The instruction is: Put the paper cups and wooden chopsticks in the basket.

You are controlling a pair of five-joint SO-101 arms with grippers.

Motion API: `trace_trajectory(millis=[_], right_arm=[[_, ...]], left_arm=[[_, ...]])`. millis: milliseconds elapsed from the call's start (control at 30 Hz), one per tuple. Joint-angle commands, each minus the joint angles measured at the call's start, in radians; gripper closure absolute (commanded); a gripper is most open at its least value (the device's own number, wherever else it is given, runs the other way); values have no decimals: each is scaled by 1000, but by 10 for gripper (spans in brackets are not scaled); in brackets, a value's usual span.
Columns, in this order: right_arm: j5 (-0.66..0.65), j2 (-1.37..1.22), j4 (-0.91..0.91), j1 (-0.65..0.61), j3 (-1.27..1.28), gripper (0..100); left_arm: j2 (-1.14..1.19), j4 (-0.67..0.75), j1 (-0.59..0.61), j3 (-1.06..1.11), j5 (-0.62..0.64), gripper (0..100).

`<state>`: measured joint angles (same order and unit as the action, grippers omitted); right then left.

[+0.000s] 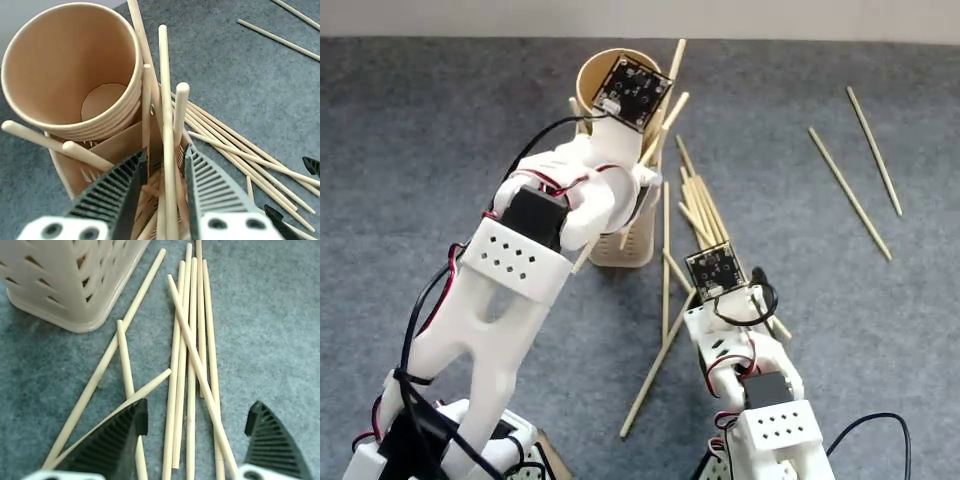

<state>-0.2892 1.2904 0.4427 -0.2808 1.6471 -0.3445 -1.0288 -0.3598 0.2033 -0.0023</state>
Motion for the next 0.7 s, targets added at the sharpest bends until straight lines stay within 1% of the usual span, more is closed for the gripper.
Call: trace_trajectory(millis=[0,67,133,200,333,567,667], right_arm=[[-12,13,-16,4,1,687],[-12,13,-16,4,1,687],[-12,13,-16,4,1,687],[-12,13,-16,4,1,687],[-12,13,-16,4,1,687],[-12,13,-16,4,1,687],[-12,13,-16,4,1,687]], left_arm=[[-1,-18,-12,-2,-11,859],[-1,5,-12,-8,-18,921],[1,37,-12,-16,-71,1000],[1,60,-13,-22,-117,982],[1,100,-10,-88,-152,995],[1,247,-24,-326,-147,995],[1,281,-53,-363,-147,995]])
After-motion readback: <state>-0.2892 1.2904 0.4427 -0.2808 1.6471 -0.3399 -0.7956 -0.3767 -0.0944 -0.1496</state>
